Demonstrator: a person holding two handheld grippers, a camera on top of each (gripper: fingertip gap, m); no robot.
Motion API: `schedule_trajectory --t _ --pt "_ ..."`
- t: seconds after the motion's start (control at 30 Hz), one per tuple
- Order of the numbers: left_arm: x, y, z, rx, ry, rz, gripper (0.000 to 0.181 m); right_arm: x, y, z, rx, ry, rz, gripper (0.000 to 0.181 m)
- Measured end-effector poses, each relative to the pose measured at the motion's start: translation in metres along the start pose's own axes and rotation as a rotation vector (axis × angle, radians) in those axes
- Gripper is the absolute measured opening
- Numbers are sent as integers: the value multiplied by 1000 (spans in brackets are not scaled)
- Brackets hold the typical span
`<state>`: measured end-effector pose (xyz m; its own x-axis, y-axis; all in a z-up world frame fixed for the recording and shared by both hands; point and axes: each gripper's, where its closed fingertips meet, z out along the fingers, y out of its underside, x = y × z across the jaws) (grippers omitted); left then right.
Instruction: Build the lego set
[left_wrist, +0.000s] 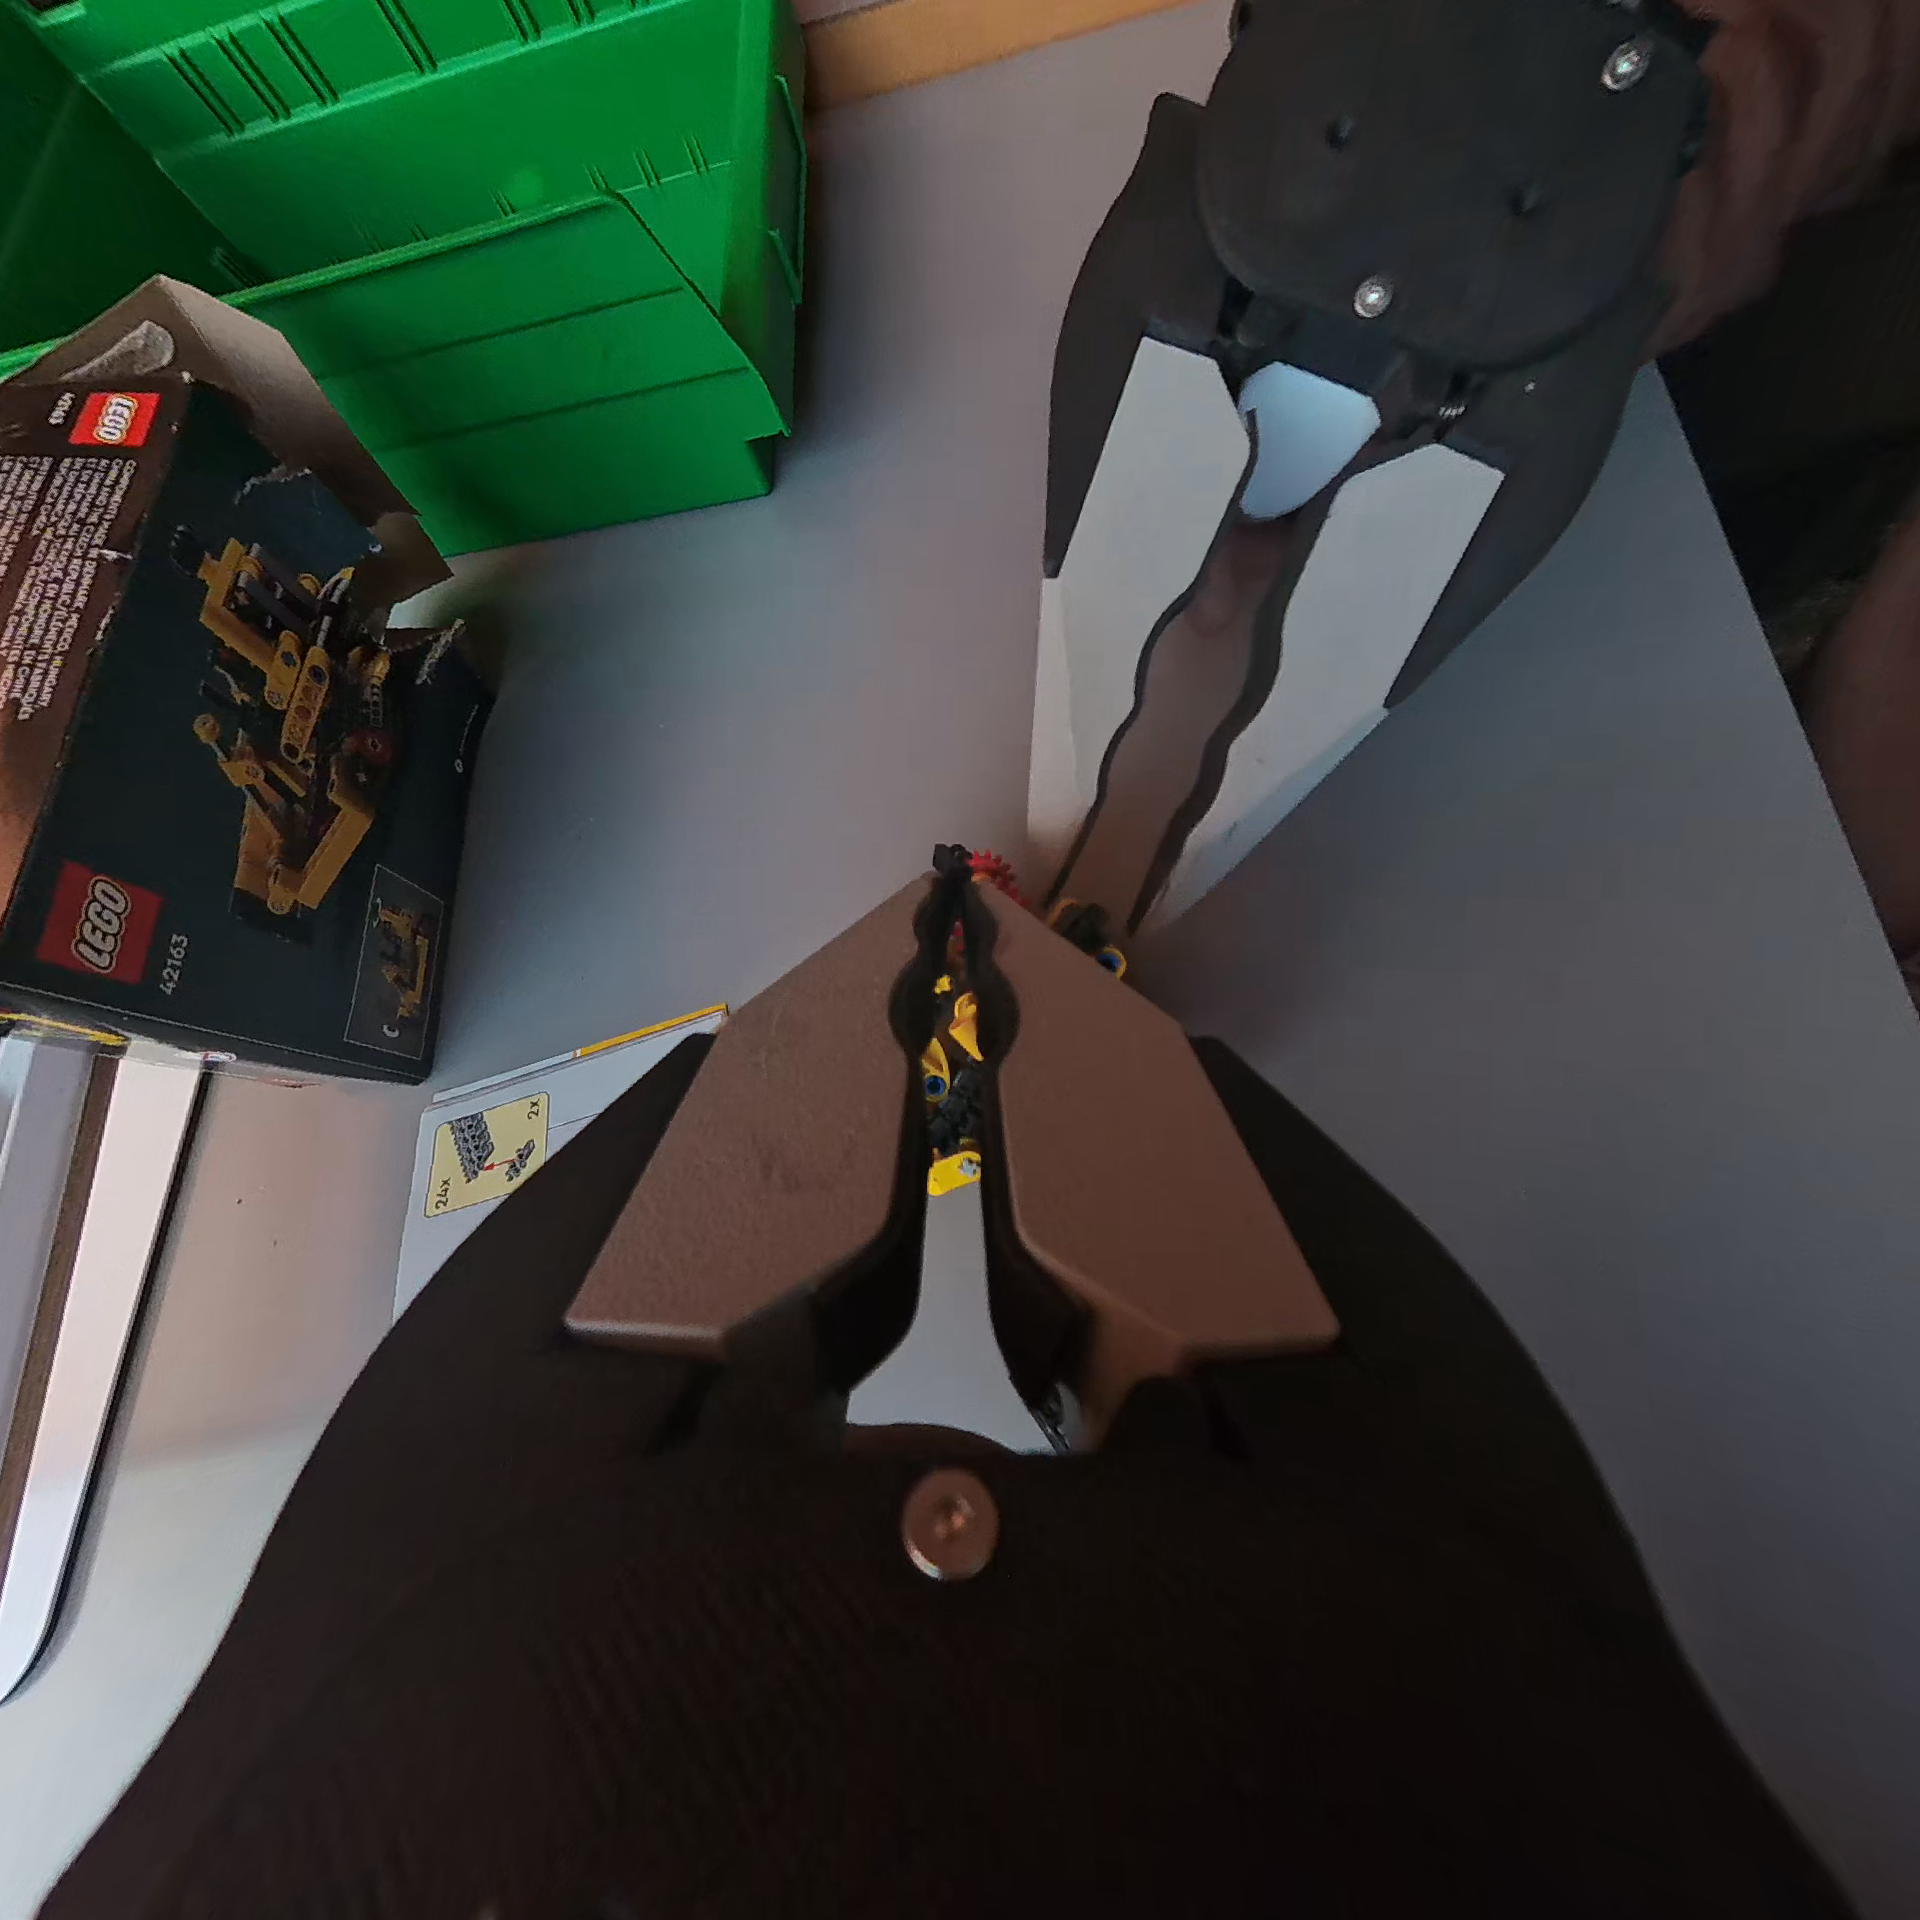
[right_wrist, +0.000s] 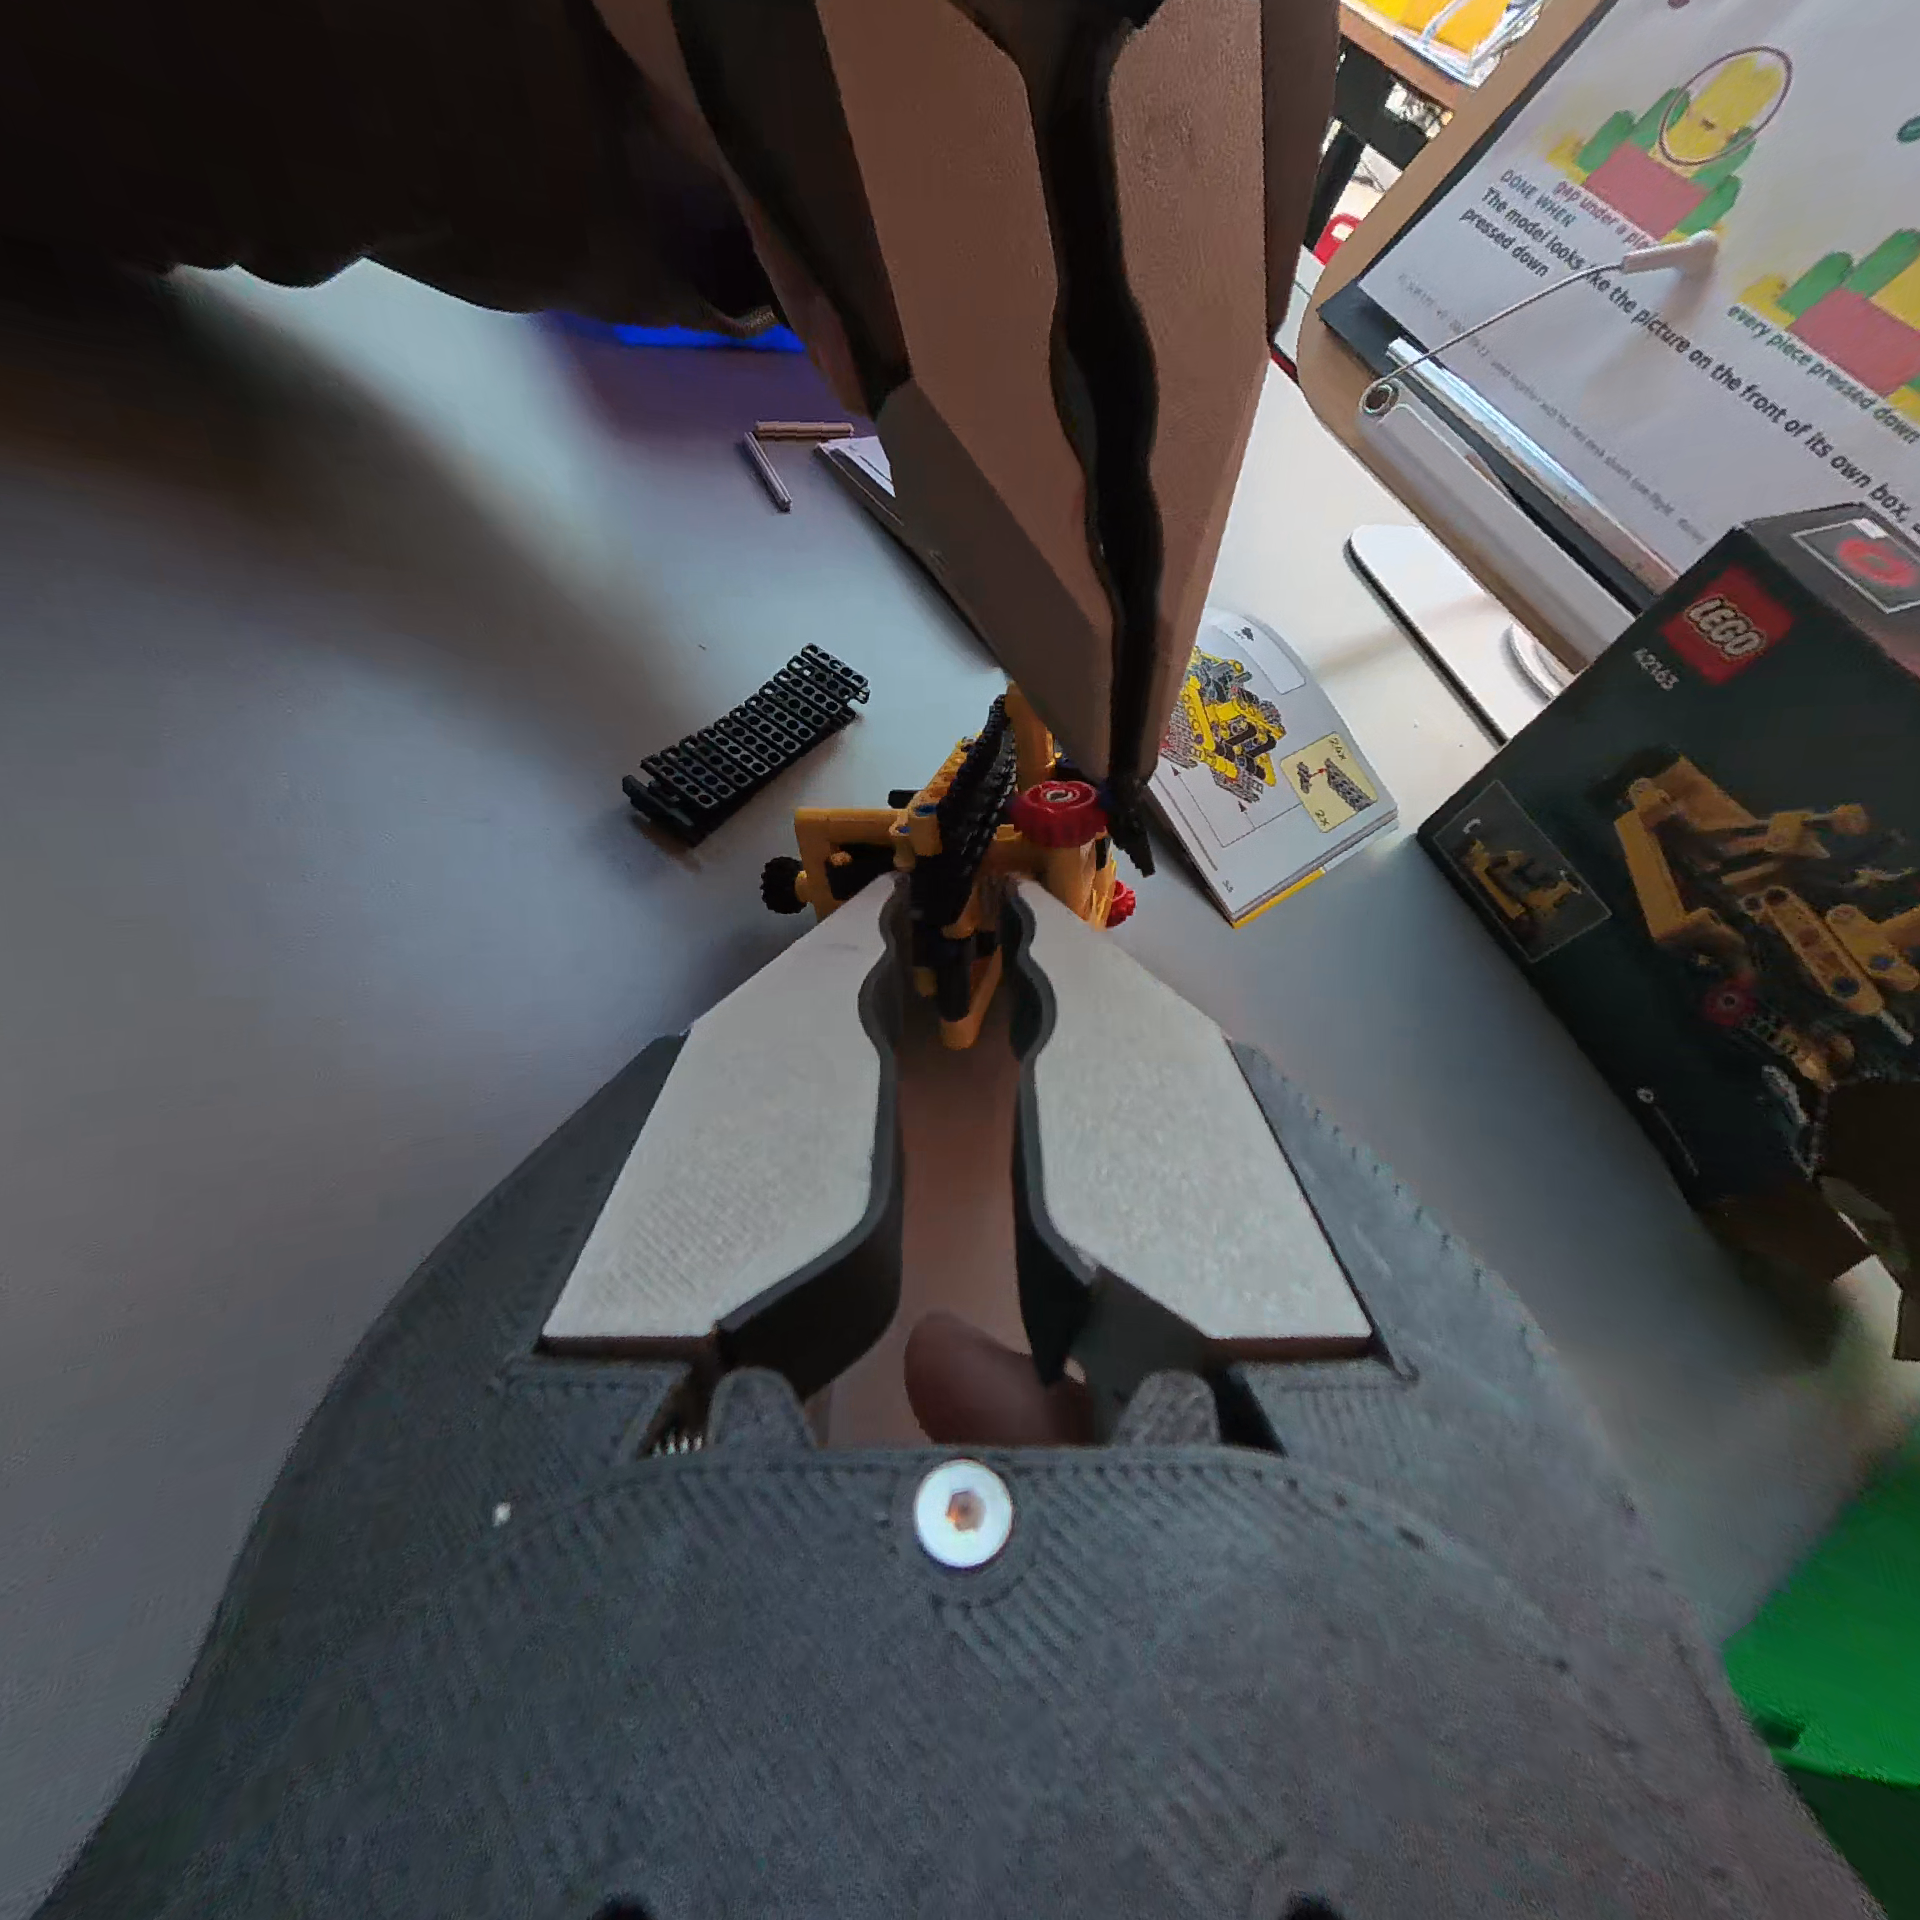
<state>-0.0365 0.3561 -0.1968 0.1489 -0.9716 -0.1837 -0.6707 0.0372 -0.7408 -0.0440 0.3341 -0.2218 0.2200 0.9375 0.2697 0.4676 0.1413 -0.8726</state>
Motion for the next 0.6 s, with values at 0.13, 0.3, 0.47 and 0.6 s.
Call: schedule_trajectory --t 0.13,0.3,0.47,0.6 --pt "1 -1 0 4 6 0 0 0 2 4 -2 -20 -34 11" --pt "1 0 -1 4 12 5 0 -3 0 5 9 -34 -78 6" --pt "1 0 0 5 13 12 0 -1 -4 1 32 -19 -88 0" --pt "2 -1 0 4 15 16 0 0 -3 1 29 -20 -68 0"
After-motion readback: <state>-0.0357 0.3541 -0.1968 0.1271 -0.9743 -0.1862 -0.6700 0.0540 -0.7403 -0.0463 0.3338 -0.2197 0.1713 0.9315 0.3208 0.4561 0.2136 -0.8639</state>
